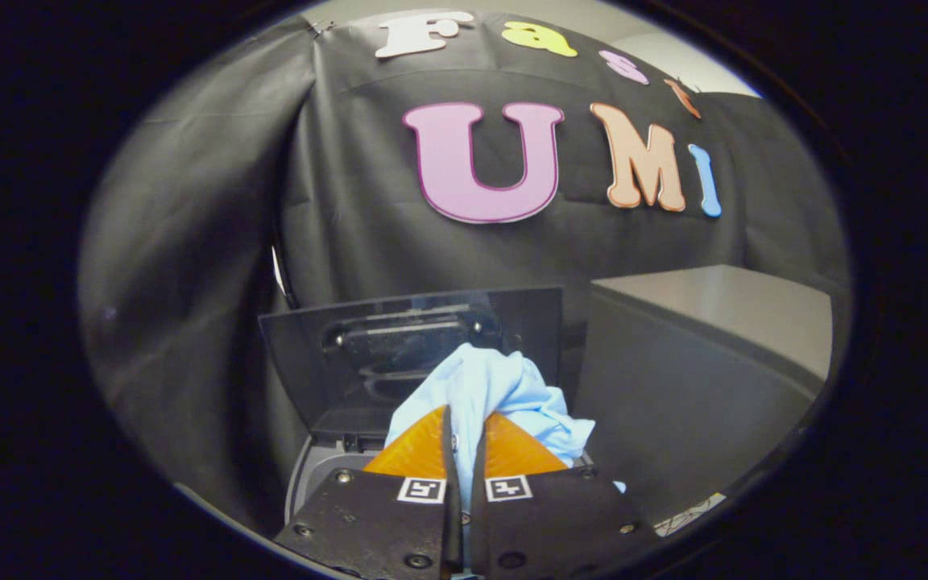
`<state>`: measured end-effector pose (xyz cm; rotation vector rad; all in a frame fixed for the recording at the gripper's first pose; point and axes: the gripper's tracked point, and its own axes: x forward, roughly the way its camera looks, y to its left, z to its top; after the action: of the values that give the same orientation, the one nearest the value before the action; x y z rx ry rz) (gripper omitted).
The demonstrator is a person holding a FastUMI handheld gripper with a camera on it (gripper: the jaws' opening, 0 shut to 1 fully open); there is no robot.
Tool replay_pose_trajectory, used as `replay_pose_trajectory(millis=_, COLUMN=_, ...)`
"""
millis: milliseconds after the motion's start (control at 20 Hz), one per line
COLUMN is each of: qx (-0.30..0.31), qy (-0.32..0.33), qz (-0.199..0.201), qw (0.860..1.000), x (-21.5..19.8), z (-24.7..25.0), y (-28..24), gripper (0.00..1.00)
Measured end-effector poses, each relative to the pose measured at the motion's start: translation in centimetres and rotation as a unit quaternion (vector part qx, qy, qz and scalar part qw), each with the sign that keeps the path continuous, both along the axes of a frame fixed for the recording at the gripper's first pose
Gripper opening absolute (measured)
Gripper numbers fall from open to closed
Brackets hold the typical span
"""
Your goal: Put the clothes into the washing machine and then close the washing machine lid.
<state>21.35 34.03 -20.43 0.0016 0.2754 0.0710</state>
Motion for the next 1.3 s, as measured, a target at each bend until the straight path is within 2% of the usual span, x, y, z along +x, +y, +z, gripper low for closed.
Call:
replay_pose_trajectory(millis=300, qx=-0.031, qy=-0.002, qz=0.023, qw=0.999, x=1.1, z=-4.8, y=1.5, gripper=0.04)
replay_pose_trajectory(millis=600, qx=-0.066, qy=0.041, qz=0.033, qw=0.996, x=1.1, z=-9.6, y=2.0, gripper=0.04)
replay_pose_trajectory(millis=800, qx=-0.085, qy=0.067, qz=0.028, qw=0.994, x=0.4, z=-10.8, y=2.2, gripper=0.11)
replay_pose_trajectory(millis=900, qx=-0.073, qy=0.060, qz=0.045, qw=0.995, x=0.2, z=-10.3, y=2.9, gripper=0.21)
replay_pose_trajectory(millis=1050, qx=-0.041, qy=0.029, qz=0.050, qw=0.998, x=0.3, z=-8.5, y=3.7, gripper=0.58)
replay_pose_trajectory(millis=1300, qx=-0.053, qy=0.005, qz=0.079, qw=0.995, x=-0.8, z=-4.9, y=4.6, gripper=0.91)
